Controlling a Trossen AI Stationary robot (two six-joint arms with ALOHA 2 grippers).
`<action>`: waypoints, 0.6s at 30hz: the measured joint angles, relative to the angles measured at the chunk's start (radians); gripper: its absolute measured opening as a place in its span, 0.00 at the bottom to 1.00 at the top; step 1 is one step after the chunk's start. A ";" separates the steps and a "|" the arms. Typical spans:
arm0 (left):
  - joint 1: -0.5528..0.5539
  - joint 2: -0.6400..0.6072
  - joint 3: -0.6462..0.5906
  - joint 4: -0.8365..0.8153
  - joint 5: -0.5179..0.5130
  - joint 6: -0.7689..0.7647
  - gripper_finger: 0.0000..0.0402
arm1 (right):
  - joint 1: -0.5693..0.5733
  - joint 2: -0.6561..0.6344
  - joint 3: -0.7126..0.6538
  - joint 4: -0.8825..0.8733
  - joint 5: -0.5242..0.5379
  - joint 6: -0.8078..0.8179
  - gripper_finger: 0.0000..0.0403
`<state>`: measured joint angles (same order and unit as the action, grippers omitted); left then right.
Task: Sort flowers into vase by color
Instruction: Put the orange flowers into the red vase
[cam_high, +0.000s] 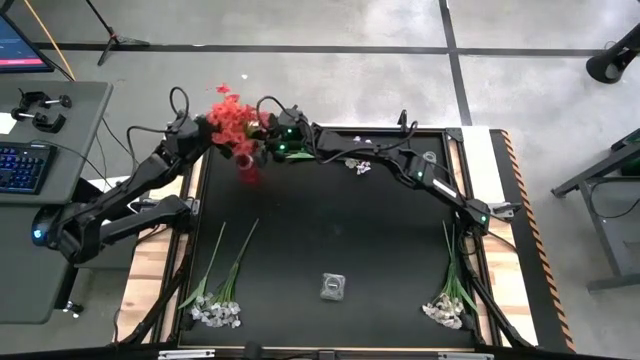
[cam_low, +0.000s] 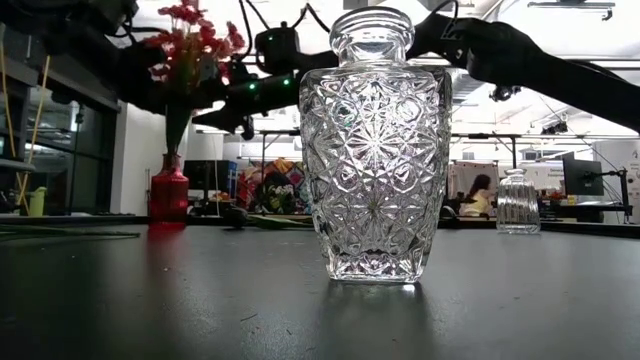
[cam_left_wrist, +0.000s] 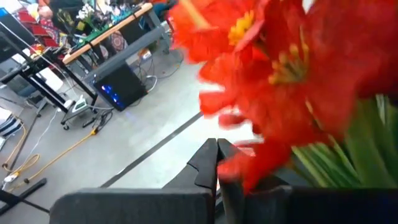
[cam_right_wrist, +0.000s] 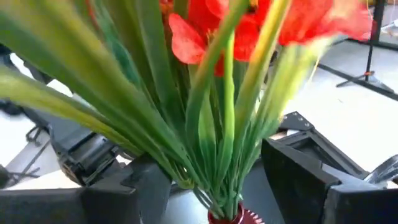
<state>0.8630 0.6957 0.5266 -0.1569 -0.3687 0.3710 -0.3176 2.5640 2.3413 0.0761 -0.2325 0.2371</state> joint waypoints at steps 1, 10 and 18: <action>-0.003 -0.007 0.000 -0.010 0.000 -0.001 0.00 | -0.003 -0.006 0.000 -0.020 -0.002 -0.011 0.58; -0.014 -0.049 0.021 -0.134 -0.028 -0.051 0.00 | -0.027 -0.039 0.001 -0.134 -0.006 -0.078 0.58; -0.014 -0.071 0.070 -0.189 -0.069 -0.094 0.00 | -0.031 -0.084 0.001 -0.213 -0.006 -0.147 0.58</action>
<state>0.8490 0.6244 0.5971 -0.3462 -0.4378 0.2772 -0.3485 2.4799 2.3421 -0.1365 -0.2390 0.0897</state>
